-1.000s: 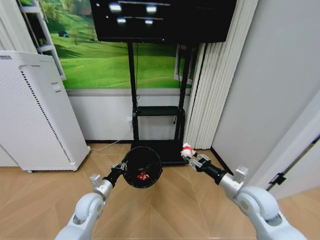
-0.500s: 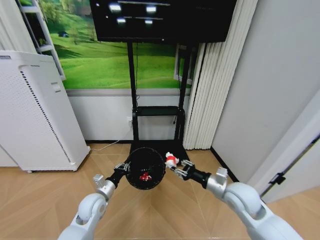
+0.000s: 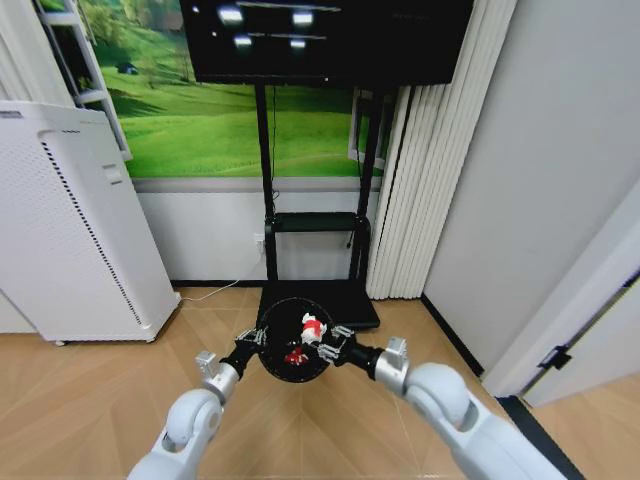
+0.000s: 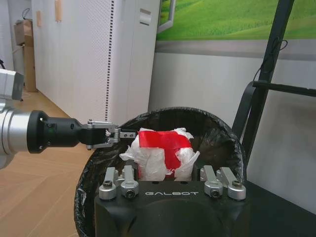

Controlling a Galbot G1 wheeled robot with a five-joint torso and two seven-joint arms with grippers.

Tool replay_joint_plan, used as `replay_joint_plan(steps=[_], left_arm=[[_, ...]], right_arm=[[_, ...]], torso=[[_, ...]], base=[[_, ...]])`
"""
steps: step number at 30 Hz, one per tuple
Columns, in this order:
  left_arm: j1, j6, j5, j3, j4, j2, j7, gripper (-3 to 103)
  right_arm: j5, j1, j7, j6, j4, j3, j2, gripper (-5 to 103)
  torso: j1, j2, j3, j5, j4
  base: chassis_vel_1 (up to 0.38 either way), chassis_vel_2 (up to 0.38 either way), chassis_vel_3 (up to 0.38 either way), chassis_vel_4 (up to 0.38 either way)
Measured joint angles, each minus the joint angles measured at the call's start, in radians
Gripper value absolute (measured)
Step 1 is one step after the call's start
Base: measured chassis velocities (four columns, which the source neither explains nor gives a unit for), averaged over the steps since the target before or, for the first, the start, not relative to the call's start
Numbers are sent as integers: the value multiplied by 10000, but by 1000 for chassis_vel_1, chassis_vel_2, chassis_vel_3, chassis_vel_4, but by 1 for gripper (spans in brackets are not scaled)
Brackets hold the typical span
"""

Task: Pick up the trash bin and place the garbage on the floor into it.

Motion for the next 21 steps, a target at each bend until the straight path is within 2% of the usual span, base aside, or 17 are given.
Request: replay_joint_plan(steps=[1, 2, 5, 6, 8, 9, 11, 17, 19, 21], left_arm=[[0, 0, 12, 5, -1, -15, -7, 7], [0, 0, 12, 5, -1, -15, -7, 7], [-13, -12, 26, 8, -5, -82, -12, 7], [-13, -12, 26, 8, -5, -82, -12, 7], [-14, -21, 49, 31, -9, -98, -17, 7], [-14, -21, 49, 31, -9, -98, -17, 7], [-8, -27, 93, 54, -9, -116, -21, 7], [14, -29, 101, -4, -22, -110, -31, 7], [39, -30, 101, -53, -25, -97, -32, 7], [83, -32, 101, -140, -30, -93, -33, 7]], right_arm=[[-11, -5, 31, -83, 0, -16, 31, 59], [-11, -5, 31, -83, 0, -16, 31, 59], [-36, -2, 122, -268, -3, 6, 85, 76], [-36, -2, 122, -268, -3, 6, 85, 76], [-36, 20, 180, -297, -18, 66, 86, 86], [-36, 20, 180, -297, -18, 66, 86, 86], [30, 42, 260, -343, -18, 198, 87, 96], [499, -13, 855, -473, 114, 677, 233, 100], [737, -69, 1151, -550, 200, 1022, 293, 100], [1101, -260, 1350, -626, 396, 1870, 311, 100]], torso=[[0, 0, 0, 0, 0], [0, 0, 0, 0, 0], [0, 0, 0, 0, 0], [0, 0, 0, 0, 0], [0, 0, 0, 0, 0], [0, 0, 0, 0, 0], [0, 0, 0, 0, -1], [0, 0, -1, 0, 0], [0, 0, 0, 1, 1], [0, 0, 0, 0, 1]], base=[[0, 0, 0, 0], [0, 0, 0, 0], [0, 0, 0, 0], [0, 0, 0, 0], [0, 0, 0, 0], [0, 0, 0, 0], [0, 0, 0, 0], [0, 0, 0, 0], [0, 0, 0, 0], [0, 0, 0, 0]])
